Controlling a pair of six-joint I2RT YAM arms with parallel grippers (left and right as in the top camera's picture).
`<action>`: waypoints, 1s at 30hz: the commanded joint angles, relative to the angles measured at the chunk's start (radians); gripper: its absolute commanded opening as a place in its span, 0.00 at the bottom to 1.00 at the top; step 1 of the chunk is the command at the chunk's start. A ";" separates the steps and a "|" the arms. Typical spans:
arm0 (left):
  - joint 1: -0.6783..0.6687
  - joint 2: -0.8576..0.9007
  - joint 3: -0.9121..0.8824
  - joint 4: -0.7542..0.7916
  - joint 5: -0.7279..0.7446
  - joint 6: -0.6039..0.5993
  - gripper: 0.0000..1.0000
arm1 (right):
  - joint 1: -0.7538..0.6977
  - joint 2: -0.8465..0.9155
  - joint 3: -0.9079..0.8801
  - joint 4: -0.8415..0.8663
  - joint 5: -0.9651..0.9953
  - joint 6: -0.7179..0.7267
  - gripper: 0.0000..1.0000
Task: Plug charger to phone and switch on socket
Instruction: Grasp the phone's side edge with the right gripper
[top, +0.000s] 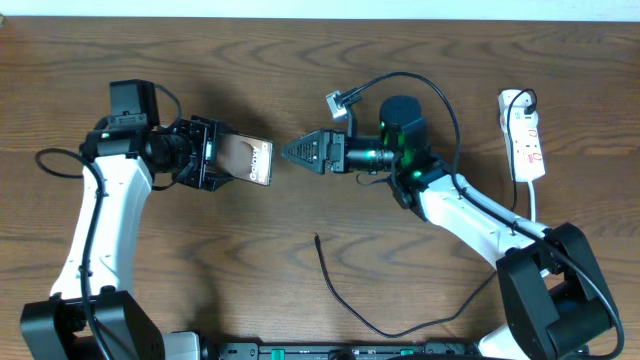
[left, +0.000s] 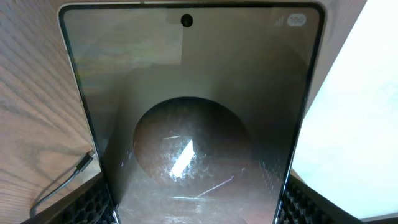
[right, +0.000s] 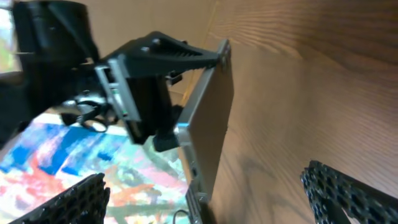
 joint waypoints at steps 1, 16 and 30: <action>-0.024 -0.019 0.026 -0.002 -0.006 -0.017 0.07 | 0.045 0.007 0.011 -0.034 0.078 -0.034 0.99; -0.084 -0.019 0.026 -0.002 -0.065 -0.054 0.07 | 0.161 0.007 0.011 -0.066 0.257 -0.040 0.99; -0.126 -0.019 0.026 -0.002 -0.065 -0.084 0.07 | 0.183 0.007 0.011 -0.112 0.364 -0.008 0.95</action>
